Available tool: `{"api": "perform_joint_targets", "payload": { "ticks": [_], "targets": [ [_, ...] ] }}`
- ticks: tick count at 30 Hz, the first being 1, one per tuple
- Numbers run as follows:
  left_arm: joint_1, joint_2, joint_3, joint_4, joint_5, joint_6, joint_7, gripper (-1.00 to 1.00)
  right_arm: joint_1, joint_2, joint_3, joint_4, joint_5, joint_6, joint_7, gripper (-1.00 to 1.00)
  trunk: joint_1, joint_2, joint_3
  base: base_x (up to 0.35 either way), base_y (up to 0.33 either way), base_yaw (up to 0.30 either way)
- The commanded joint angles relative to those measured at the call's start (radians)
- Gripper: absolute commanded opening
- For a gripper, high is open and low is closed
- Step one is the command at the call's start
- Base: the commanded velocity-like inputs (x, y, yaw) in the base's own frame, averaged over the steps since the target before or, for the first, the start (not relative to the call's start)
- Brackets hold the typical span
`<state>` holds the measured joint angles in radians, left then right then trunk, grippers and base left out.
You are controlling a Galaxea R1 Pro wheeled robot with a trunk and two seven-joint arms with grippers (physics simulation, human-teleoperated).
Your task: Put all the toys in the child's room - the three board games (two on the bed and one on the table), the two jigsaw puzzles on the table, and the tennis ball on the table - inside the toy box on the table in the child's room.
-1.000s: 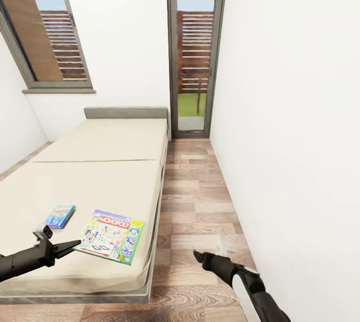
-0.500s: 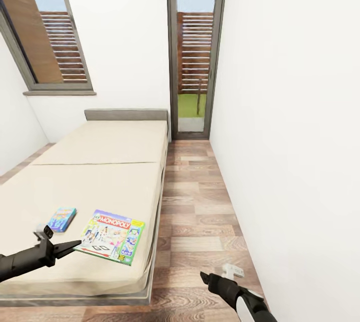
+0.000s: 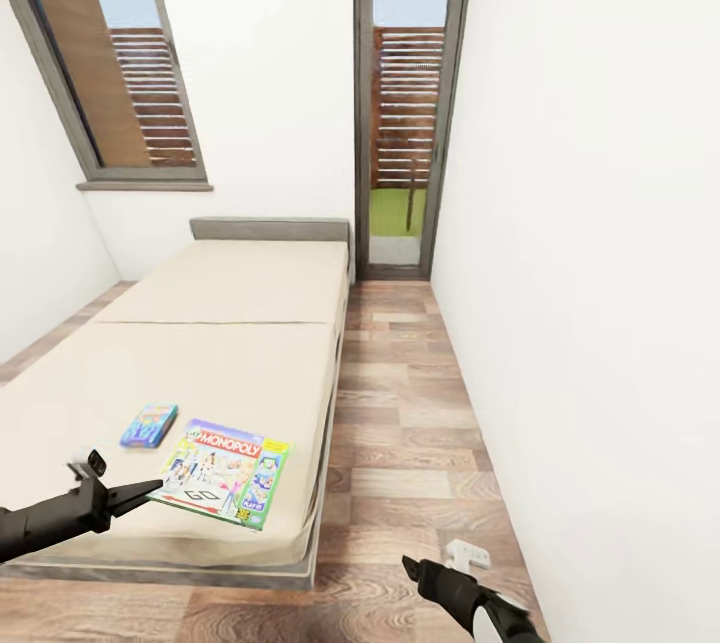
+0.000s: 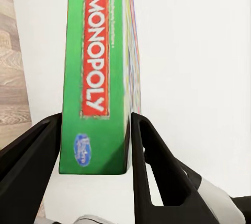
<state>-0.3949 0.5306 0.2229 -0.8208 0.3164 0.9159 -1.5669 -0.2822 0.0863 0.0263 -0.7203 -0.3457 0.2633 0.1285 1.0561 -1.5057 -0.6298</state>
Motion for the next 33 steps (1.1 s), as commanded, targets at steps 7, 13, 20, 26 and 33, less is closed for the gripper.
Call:
{"api": "perform_joint_targets", "payload": {
  "ticks": [7,13,20,26,33],
  "targets": [
    [-0.001,0.0,0.0,0.0,0.0,0.011,-0.004,-1.0,0.0,-0.001,-0.001,0.002,-0.006,0.005,0.0,1.0,-0.027,0.049,0.021,-0.031,0.0,0.094],
    [0.0,0.0,0.0,0.0,-0.002,0.011,-0.004,-1.0,0.0,0.0,-0.001,0.004,-0.005,0.004,-0.002,1.0,-0.05,0.091,0.04,-0.181,0.0,0.006],
    [0.0,0.0,0.0,0.0,-0.002,0.011,-0.004,-1.0,0.0,0.0,-0.002,0.006,-0.005,0.004,-0.007,1.0,-0.077,0.14,0.062,-0.096,0.0,0.0],
    [-0.001,0.002,0.0,0.0,-0.002,0.011,-0.004,-1.0,0.0,0.004,0.001,0.065,-0.003,-0.023,-0.007,1.0,-0.1,0.182,0.081,-0.204,0.023,0.016],
    [-0.001,0.002,0.0,0.0,-0.002,0.011,-0.004,-1.0,0.0,0.004,0.001,0.081,-0.004,-0.046,-0.007,1.0,-0.127,0.231,0.103,-0.129,0.003,0.165]
  ]
}}
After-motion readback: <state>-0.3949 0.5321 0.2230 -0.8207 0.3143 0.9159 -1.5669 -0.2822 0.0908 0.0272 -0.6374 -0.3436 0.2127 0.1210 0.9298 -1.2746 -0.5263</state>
